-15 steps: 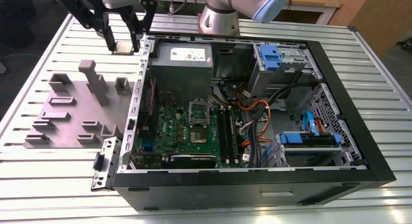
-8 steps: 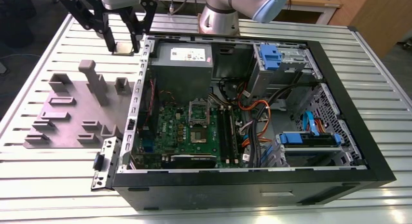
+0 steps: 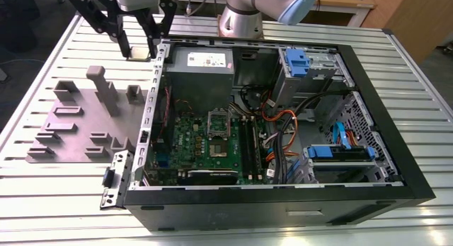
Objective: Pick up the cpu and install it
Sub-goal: 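Pick up the cpu and move it towards the insertion slot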
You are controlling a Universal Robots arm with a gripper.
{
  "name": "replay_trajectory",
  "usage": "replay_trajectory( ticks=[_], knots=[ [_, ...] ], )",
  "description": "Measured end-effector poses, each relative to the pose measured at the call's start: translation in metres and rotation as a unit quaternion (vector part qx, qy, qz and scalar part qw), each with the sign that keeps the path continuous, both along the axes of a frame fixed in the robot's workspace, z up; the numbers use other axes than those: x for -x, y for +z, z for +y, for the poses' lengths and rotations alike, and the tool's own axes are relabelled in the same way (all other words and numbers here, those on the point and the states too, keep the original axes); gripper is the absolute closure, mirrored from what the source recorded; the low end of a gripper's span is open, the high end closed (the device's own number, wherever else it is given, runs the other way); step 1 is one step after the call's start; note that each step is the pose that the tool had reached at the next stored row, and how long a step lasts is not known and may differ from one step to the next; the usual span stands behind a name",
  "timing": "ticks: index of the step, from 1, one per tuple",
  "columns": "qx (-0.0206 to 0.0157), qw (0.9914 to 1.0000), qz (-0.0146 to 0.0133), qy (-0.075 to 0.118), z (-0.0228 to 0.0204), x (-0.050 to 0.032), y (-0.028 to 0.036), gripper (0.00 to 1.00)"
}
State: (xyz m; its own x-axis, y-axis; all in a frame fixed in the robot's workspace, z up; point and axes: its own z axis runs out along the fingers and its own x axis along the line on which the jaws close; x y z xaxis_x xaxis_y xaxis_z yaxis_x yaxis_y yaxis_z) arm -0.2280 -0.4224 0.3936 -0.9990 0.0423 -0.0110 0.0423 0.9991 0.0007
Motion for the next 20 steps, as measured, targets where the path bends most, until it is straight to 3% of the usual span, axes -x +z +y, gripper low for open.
replay_trajectory(
  ticks=[12,20],
  knots=[
    [0.0000,1.00000,0.0000,0.000,-0.0012,-0.0083,0.0000,0.53],
    [0.0000,1.00000,0.0000,0.000,-0.0055,-0.0093,0.0000,0.53]
  ],
)
